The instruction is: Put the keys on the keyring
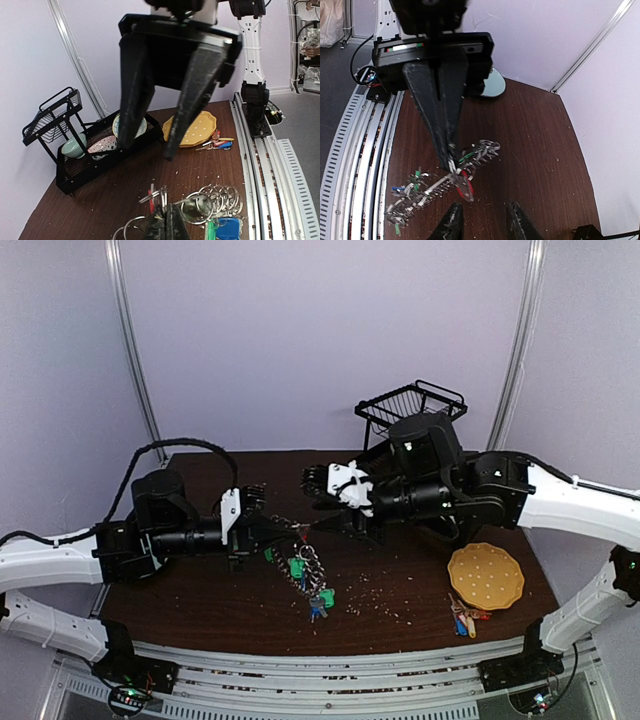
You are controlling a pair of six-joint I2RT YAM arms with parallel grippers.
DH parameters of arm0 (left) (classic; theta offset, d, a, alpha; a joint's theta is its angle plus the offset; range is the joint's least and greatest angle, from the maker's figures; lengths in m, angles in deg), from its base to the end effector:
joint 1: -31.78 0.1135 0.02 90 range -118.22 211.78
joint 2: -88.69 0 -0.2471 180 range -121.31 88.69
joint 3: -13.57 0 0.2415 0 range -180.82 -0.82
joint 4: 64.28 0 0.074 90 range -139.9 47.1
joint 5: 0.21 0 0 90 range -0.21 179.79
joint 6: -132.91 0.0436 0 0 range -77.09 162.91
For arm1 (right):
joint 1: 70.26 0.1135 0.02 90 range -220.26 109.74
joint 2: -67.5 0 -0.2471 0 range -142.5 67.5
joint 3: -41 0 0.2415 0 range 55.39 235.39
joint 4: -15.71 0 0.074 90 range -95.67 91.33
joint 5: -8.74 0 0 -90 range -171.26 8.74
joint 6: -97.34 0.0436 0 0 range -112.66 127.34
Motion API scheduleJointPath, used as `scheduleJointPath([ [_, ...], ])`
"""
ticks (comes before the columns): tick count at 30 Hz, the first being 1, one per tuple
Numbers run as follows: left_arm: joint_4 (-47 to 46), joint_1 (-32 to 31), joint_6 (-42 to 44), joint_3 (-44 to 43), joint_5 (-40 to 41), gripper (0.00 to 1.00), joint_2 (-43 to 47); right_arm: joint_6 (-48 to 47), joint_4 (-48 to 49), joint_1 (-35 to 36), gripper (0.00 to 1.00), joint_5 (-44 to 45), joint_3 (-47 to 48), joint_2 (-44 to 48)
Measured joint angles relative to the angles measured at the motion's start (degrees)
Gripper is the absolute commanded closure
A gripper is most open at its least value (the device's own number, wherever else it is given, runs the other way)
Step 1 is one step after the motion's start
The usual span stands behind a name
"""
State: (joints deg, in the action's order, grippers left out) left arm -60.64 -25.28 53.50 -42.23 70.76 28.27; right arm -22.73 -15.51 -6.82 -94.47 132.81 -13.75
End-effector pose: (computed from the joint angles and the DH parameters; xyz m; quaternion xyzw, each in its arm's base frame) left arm 0.1255 -0.2199 0.2924 0.5050 0.5593 -0.3695 0.5437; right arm 0.1381 0.2985 0.3609 -0.6399 0.5121 0.2529 0.5141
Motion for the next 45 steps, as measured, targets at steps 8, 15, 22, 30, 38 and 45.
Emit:
scheduleJointPath([
  [8, -1.68, 0.00, 0.02, 0.39, -3.85, 1.00, 0.33, -1.16, 1.81, -2.12, 0.64, -7.34, -2.10, 1.14],
  [15, -1.95, 0.00, 0.02, 0.39, -4.44, 1.00, 0.44, -1.73, 1.53, -2.01, 0.72, -11.04, -2.05, -1.33],
  [22, -3.32, 0.00, 0.02, 0.61, -5.92, 1.00, 0.85, -1.29, 2.45, -2.01, 0.91, -10.14, -2.05, -2.19],
  [30, -8.20, 0.00, -0.76, 3.58, -6.56, 1.00, 2.14, -1.07, 3.52, -2.01, 1.00, -11.76, -2.05, -2.84],
  [38, -21.88, 0.00, -5.05, 9.64, -4.04, 1.00, 3.63, -0.83, 5.86, -0.72, 1.00, -15.98, -2.73, -3.96],
  [45, -27.78, -0.04, -9.01, 11.08, -5.42, 1.00, 0.66, 0.20, 6.38, 0.02, 1.00, -15.63, -2.60, -5.64],
])
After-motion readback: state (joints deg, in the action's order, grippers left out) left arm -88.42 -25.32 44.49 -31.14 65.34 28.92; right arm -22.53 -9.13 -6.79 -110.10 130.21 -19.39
